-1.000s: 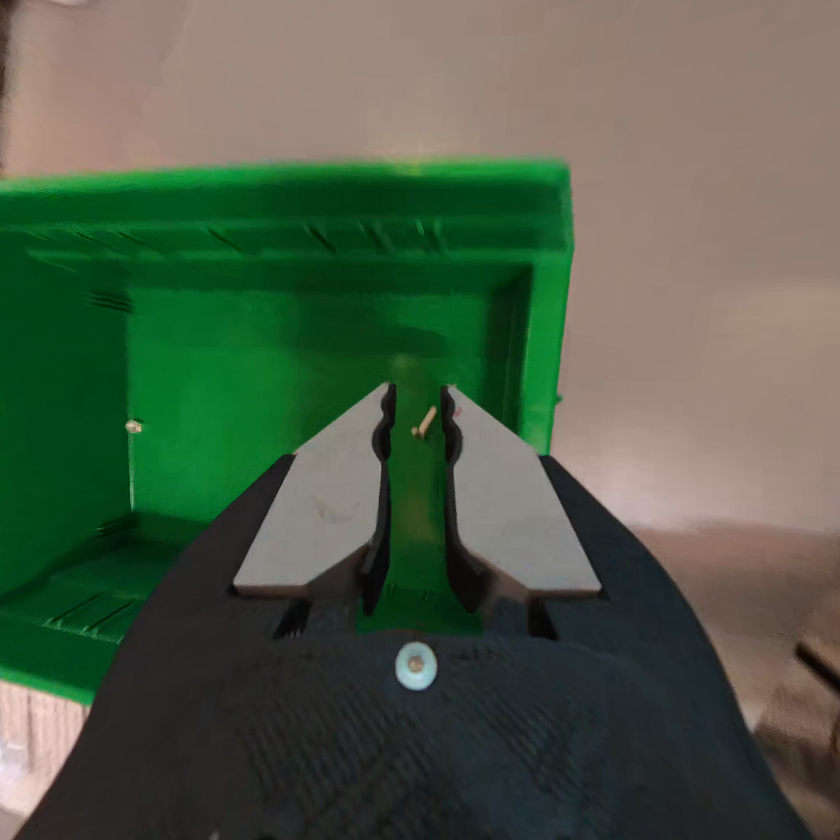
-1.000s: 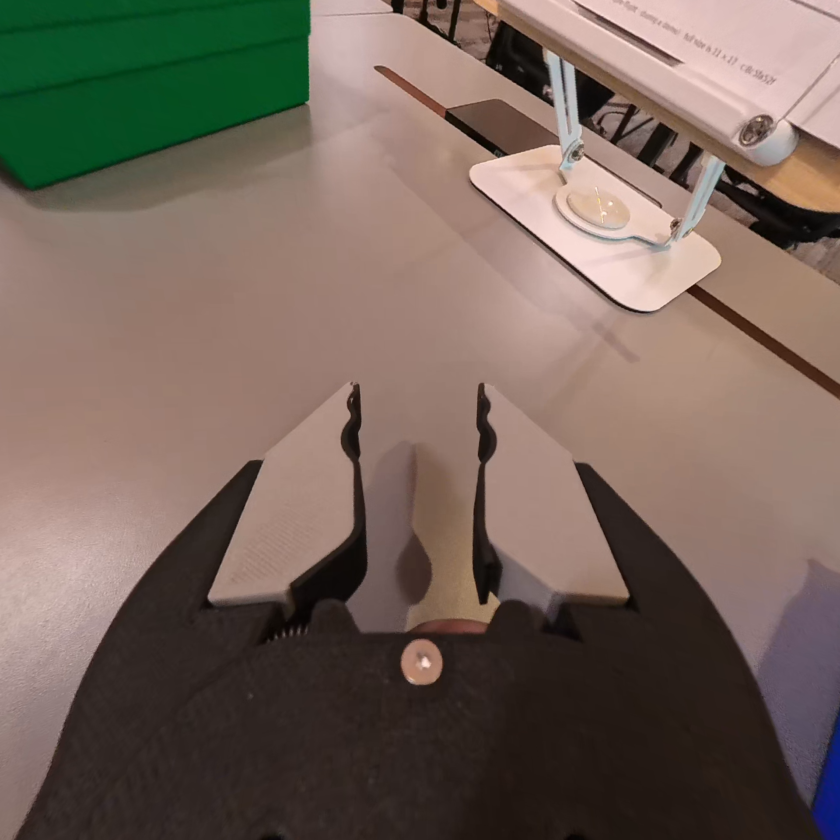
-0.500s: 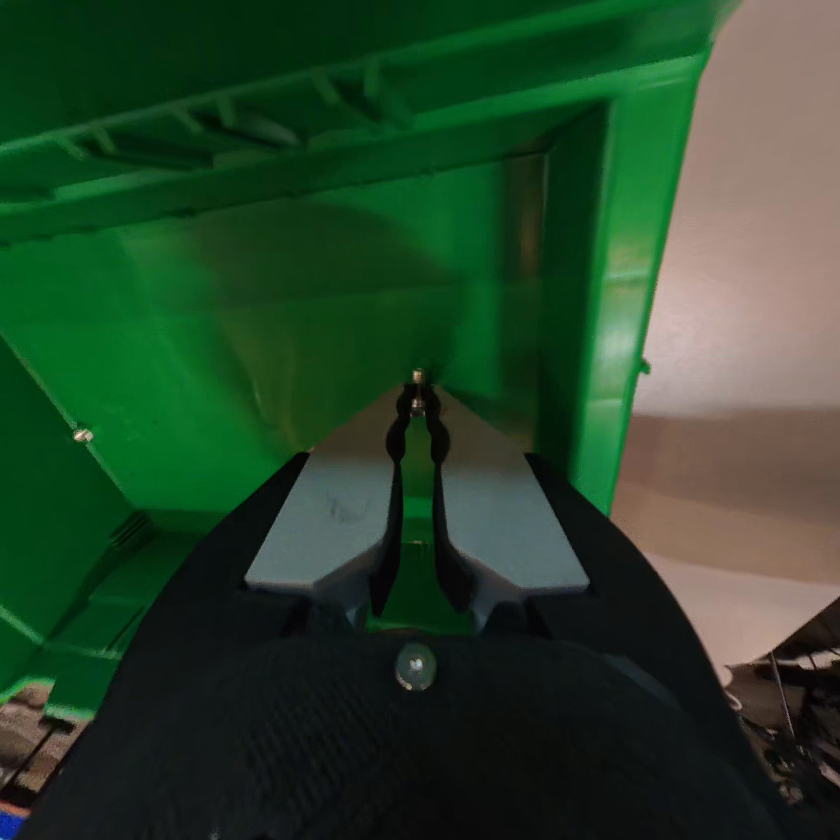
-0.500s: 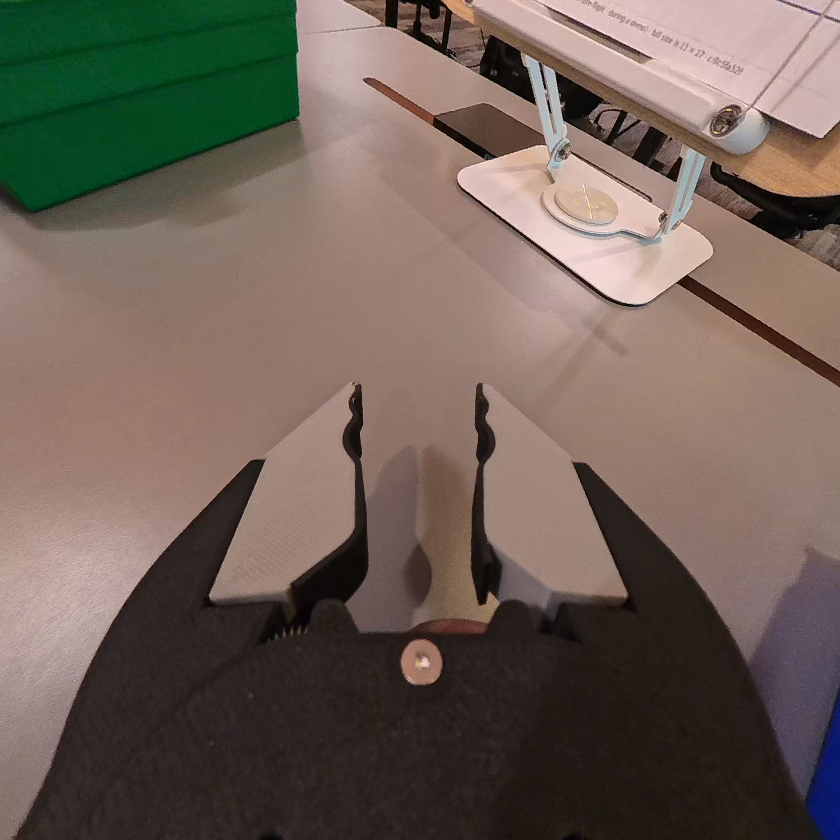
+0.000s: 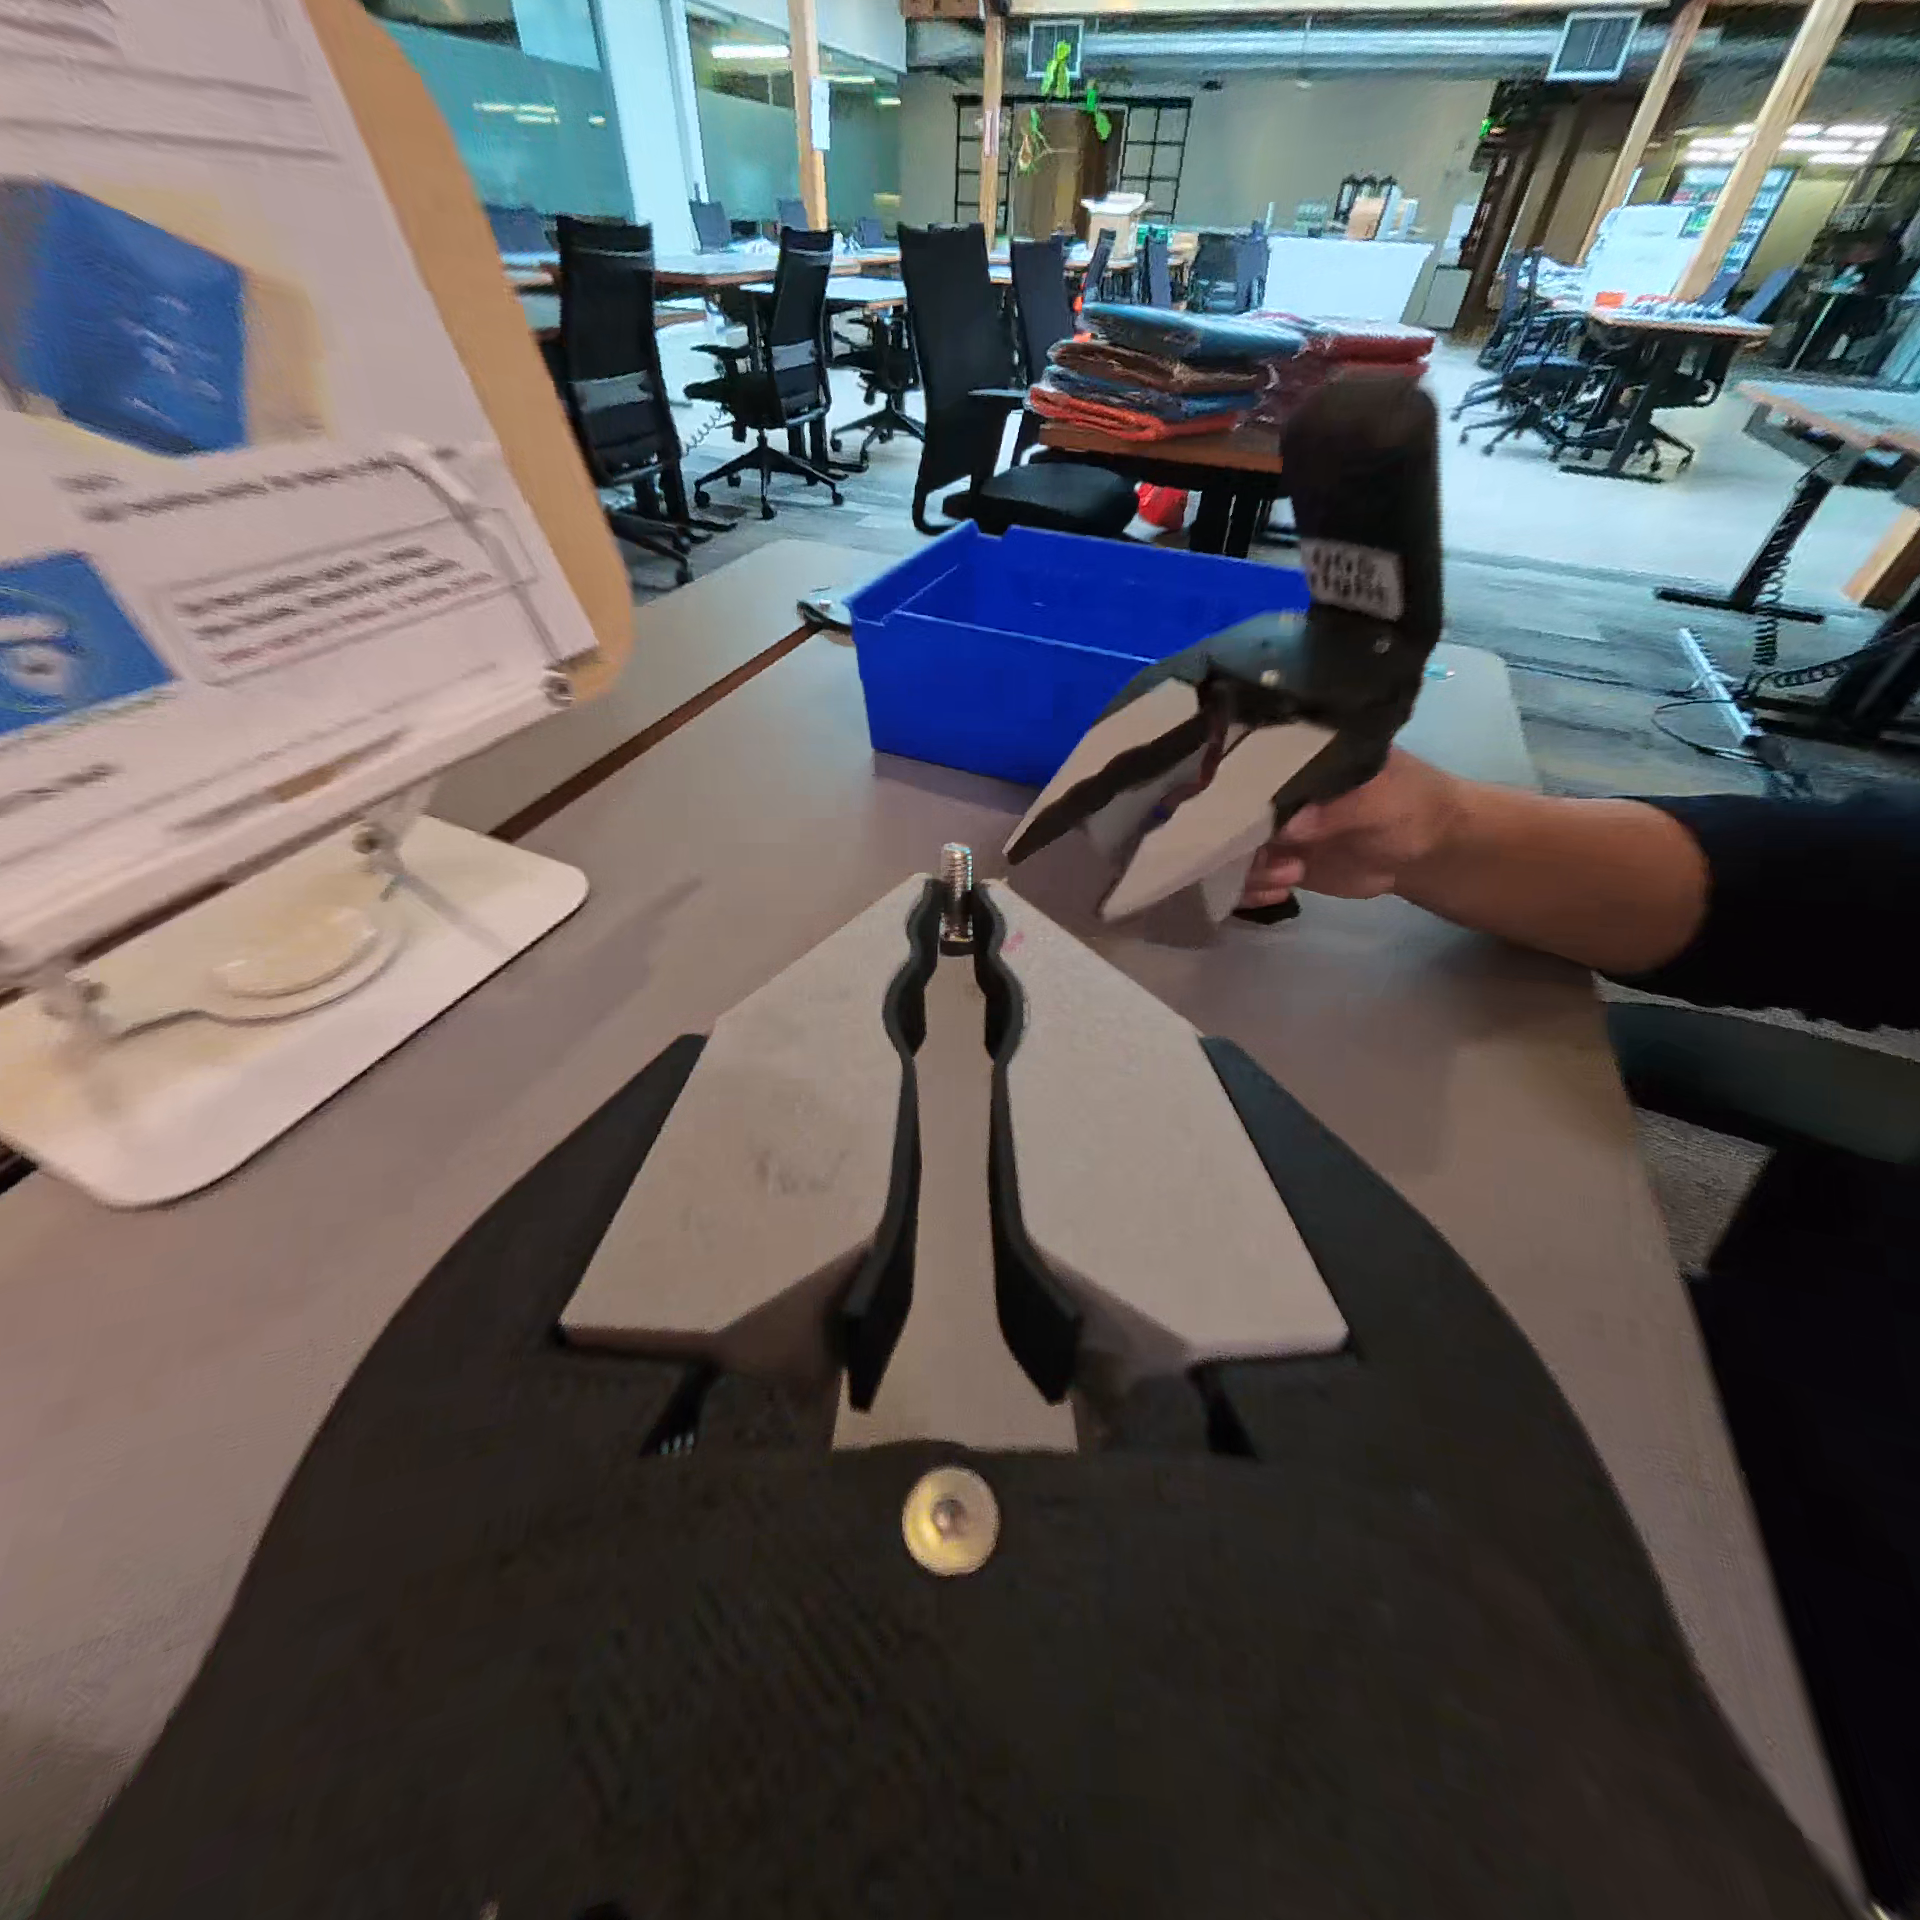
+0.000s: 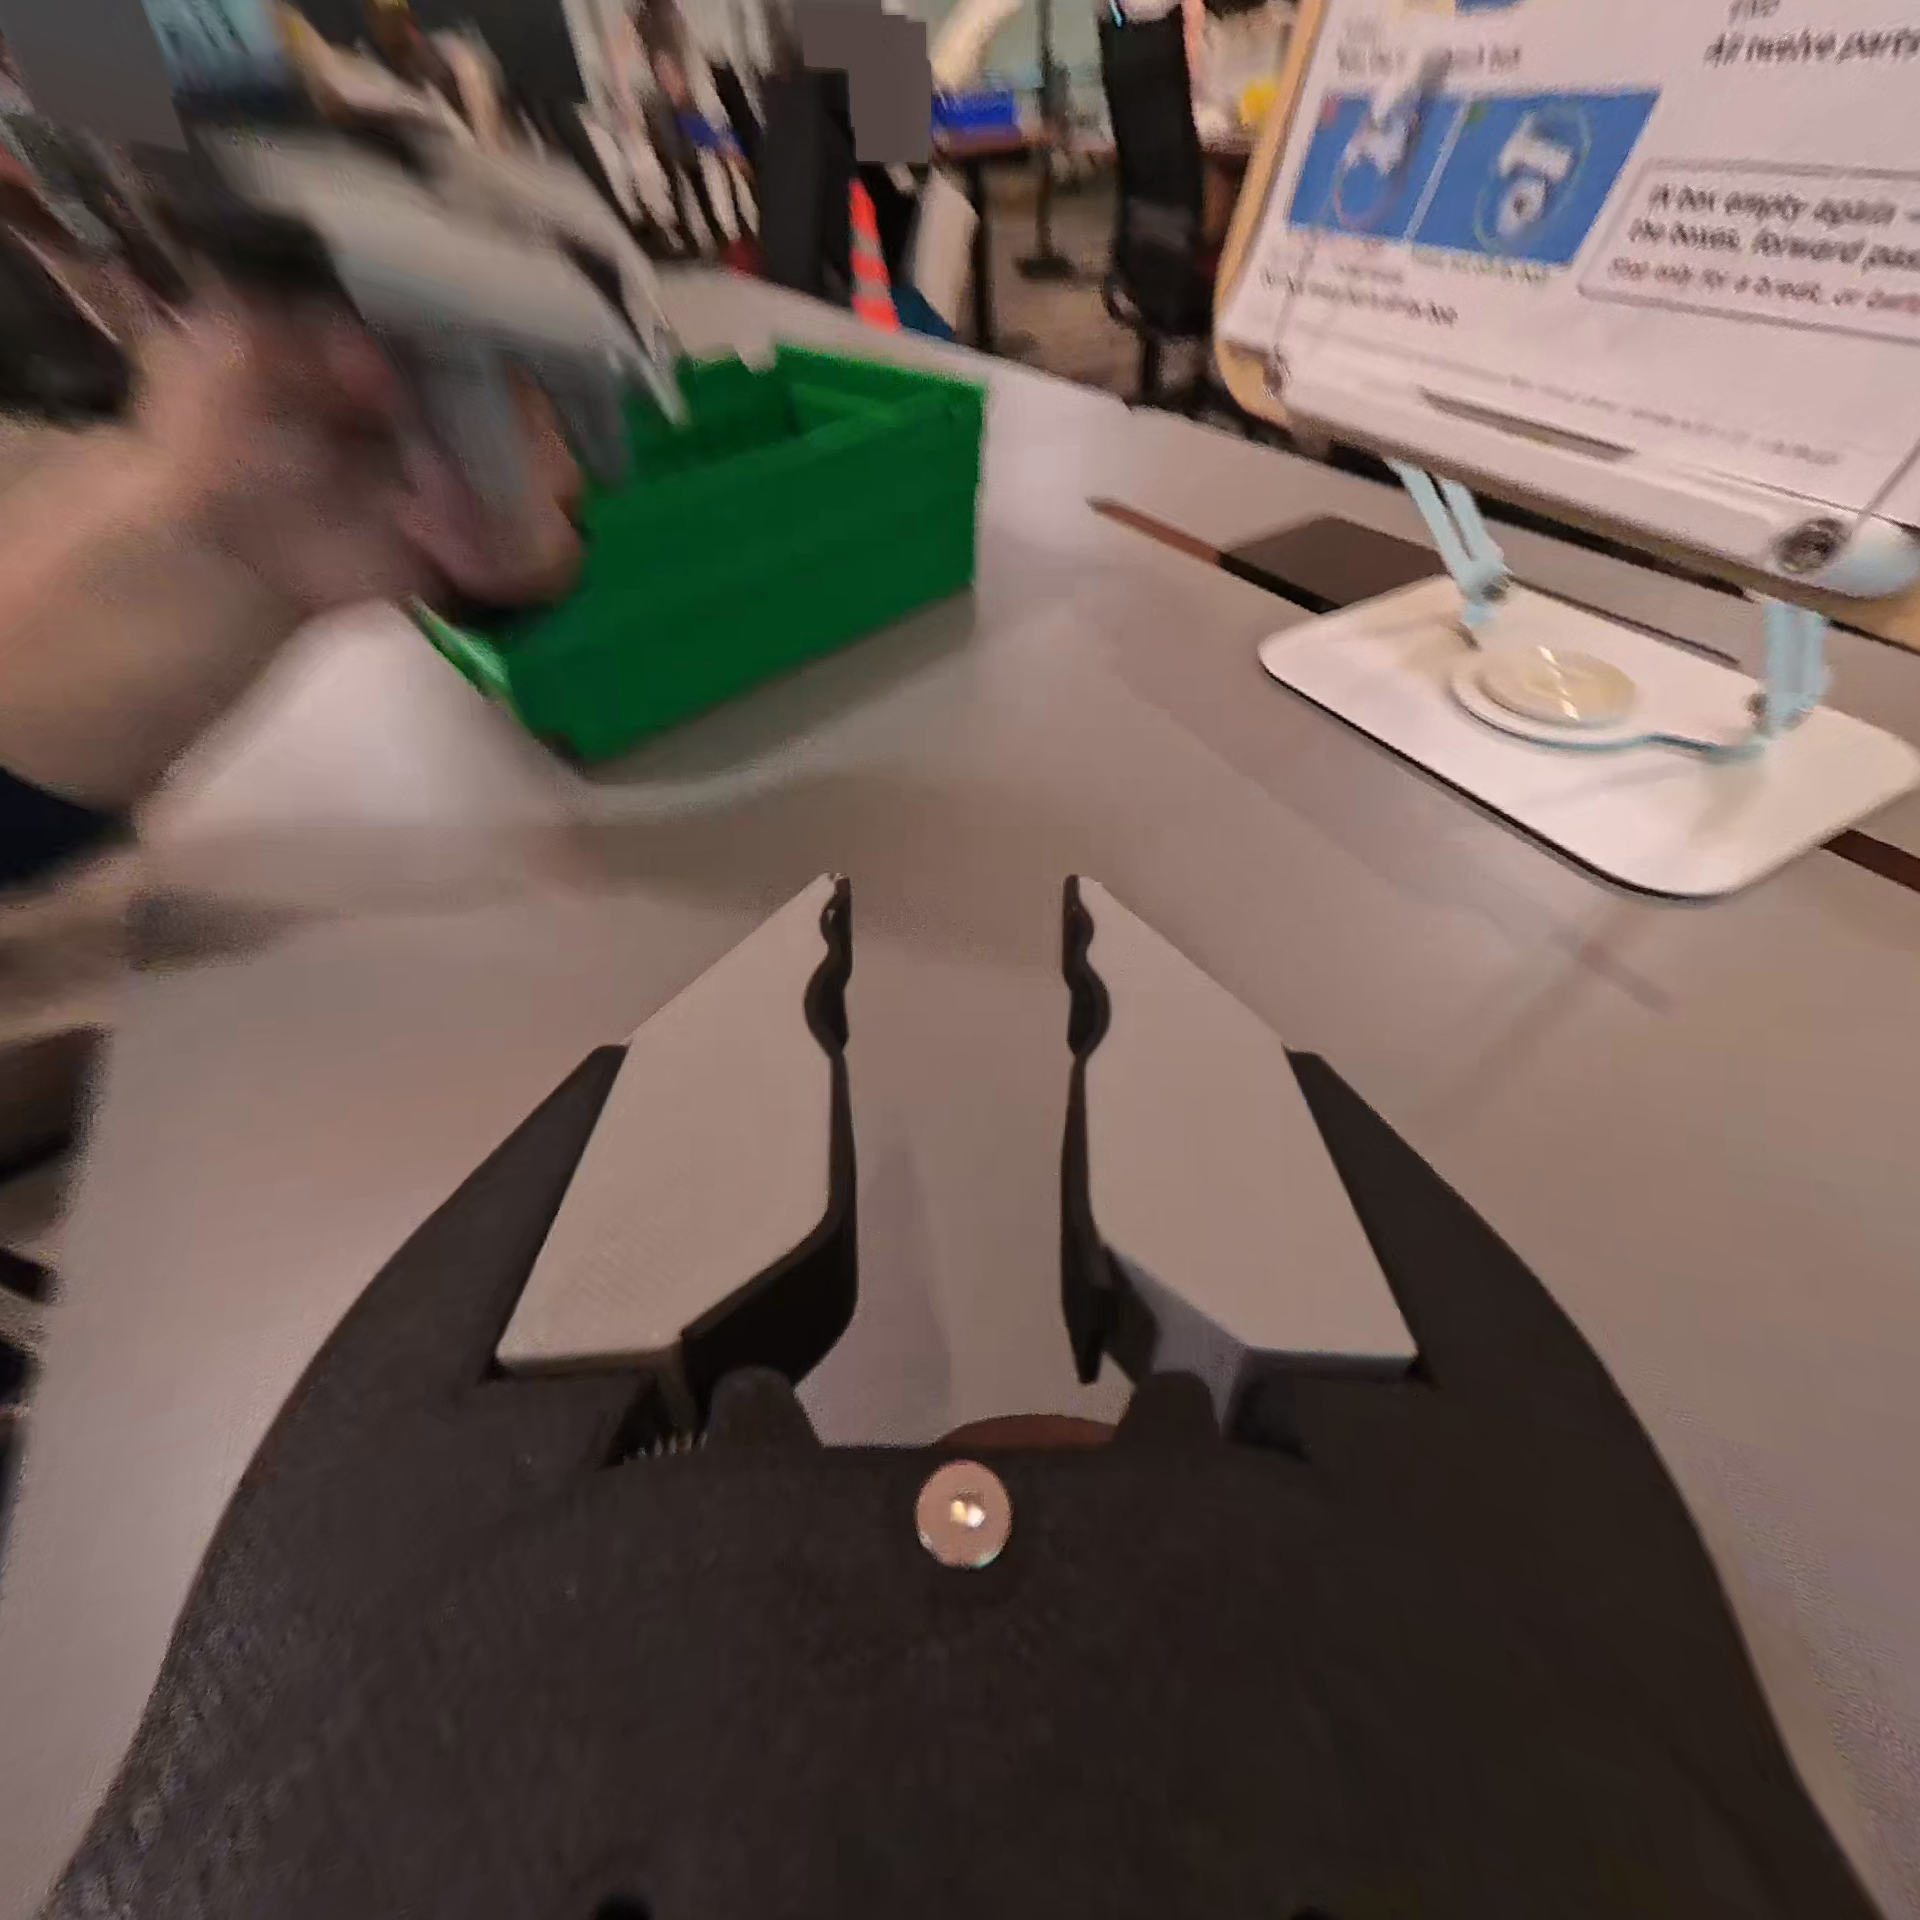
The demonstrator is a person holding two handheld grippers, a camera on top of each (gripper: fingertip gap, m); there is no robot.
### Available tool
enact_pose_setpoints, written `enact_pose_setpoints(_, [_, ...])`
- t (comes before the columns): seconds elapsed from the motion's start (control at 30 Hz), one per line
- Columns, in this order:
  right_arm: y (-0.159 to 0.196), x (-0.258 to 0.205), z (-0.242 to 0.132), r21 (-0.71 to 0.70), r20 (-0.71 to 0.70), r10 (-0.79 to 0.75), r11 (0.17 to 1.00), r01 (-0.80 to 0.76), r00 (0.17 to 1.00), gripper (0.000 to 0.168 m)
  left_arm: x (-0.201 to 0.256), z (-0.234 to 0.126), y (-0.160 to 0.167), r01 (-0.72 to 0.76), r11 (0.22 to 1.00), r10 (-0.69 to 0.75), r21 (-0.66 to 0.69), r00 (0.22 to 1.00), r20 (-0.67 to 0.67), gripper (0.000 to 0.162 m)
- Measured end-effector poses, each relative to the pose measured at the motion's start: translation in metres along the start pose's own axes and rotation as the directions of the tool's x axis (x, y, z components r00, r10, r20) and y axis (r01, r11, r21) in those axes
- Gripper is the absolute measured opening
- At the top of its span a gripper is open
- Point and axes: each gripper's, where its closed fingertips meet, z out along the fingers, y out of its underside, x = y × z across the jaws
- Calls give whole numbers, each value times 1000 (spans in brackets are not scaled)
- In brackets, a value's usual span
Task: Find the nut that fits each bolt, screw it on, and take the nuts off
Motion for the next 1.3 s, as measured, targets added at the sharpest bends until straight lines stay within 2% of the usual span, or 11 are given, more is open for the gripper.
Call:
enact_pose_setpoints(0.13, [-27, -9, -18, 139, 134, 105, 983, -123, 985, 14, 28, 56, 22, -14, 997, 17, 77, 999, -37, 3])
enact_pose_setpoints(0.23, [-27, -20, -18, 125, 215, 141, 977, -171, 966, 27, 36, 73, 30, 55, 996, -51, 66, 997, -65, 3])
enact_pose_setpoints(0.3, [-27, -27, -15, 115, 238, 161, 975, -192, 958, 26, 37, 78, 32, 39, 997, -35, 66, 998, -59, 3])
enact_pose_setpoints(0.4, [-24, -21, -11, 103, 159, 157, 979, -174, 975, 20, 44, 81, 41, 3, 999, 0, 40, 997, -75, 3])
enact_pose_setpoints(0.47, [-24, -23, -11, 101, 171, 167, 977, -186, 971, 15, 49, 82, 44, -23, 999, 25, 33, 996, -81, 3])
enact_pose_setpoints(0.63, [-18, -25, -6, 65, 197, 211, 972, -228, 957, 21, 54, 83, 46, -54, 998, 56, 36, 996, -74, 3])
enact_pose_setpoints(0.73, [-15, -28, -4, 53, 204, 197, 976, -211, 959, 7, 52, 84, 46, -62, 997, 64, 34, 996, -55, 3])
enact_pose_setpoints(0.9, [-11, -26, -2, 46, 182, 187, 979, -198, 965, 3, 48, 85, 50, -24, 999, 25, 27, 999, -45, 3])
enact_pose_setpoints(0.97, [-4, -18, -1, 12, 135, 162, 986, -165, 977, 3, 43, 87, 57, -17, 1000, 17, -5, 999, -28, 4])
enact_pose_setpoints(1.07, [18, 2, 3, -86, 31, 96, 992, -93, 995, 3, 22, 88, 76, 5, 995, 1, -99, 998, 56, 29])
enact_pose_setpoints(1.3, [80, 21, 23, -313, -34, 23, 949, -32, 999, 3, 5, 80, 96, 124, 979, -116, -163, 992, 54, 35])
